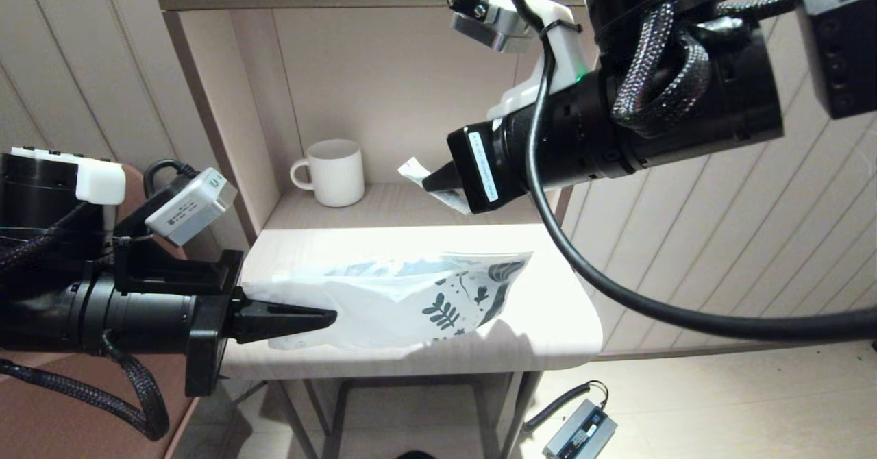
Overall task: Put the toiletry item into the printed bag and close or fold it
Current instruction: Place the toothpaste in the storage bag
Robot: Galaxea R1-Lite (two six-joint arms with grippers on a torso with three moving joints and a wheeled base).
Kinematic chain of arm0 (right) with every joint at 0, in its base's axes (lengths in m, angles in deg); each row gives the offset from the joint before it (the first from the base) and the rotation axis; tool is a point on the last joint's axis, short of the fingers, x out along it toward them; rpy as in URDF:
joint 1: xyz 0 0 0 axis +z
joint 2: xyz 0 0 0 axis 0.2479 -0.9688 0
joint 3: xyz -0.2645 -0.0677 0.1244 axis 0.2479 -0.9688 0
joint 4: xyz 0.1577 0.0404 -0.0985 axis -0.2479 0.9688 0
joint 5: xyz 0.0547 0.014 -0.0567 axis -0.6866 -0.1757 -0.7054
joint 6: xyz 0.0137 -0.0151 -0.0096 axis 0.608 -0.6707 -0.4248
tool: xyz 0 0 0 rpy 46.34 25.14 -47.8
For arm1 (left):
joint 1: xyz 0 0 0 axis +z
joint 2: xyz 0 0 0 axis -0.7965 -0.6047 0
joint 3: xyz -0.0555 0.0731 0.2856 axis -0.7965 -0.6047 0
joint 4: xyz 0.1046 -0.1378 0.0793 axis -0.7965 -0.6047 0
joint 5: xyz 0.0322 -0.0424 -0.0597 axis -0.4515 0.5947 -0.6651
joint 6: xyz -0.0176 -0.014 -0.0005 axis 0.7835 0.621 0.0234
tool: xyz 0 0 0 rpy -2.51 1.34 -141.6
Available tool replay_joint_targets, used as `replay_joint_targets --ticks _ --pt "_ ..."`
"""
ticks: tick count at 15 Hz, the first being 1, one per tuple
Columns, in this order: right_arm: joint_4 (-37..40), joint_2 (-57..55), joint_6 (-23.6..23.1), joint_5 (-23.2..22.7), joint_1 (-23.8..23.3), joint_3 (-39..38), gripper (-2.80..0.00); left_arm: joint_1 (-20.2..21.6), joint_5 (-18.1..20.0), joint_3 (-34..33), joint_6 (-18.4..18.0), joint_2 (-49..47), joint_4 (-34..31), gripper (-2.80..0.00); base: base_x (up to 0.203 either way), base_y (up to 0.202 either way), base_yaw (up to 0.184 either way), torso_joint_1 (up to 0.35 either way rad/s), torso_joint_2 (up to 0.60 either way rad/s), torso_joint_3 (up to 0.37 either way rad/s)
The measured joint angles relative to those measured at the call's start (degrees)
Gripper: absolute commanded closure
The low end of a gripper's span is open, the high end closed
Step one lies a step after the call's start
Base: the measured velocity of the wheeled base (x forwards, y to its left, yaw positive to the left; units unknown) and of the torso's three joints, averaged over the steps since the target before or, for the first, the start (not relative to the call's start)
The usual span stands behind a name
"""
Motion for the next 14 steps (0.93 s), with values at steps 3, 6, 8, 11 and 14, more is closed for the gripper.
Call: replay_joint_targets --ticks 3,6,8,11,14 --pt "2.6 0.0 -0.7 -4.0 0.2 -0.1 0.0 0.0 0.2 -0.1 -0.1 -0.1 0.0 0.0 0.0 0.0 0.0 0.0 0.0 0.0" --pt "5.2 0.1 -3.7 -10.4 -0.3 -0.1 0.0 -0.1 0.5 -0.1 0.0 -0.1 0.0 0.0 0.0 0.0 0.0 0.0 0.0 0.0" --pt "8.4 0.8 -9.2 -15.9 -1.3 -0.1 0.0 0.0 0.4 -0.1 0.0 -0.1 0.0 0.0 0.0 0.0 0.0 0.0 0.0 0.0" --pt "10.3 1.3 -14.5 -19.4 -2.9 -0.3 0.0 0.0 0.5 -0.3 0.0 -0.2 -0.1 0.0 0.0 0.0 0.0 0.0 0.0 0.0" --pt "13.6 1.0 -21.4 -25.1 -5.7 -0.5 0.0 0.0 0.8 -0.4 0.0 -0.4 0.0 0.0 0.0 0.0 0.0 0.0 0.0 0.0"
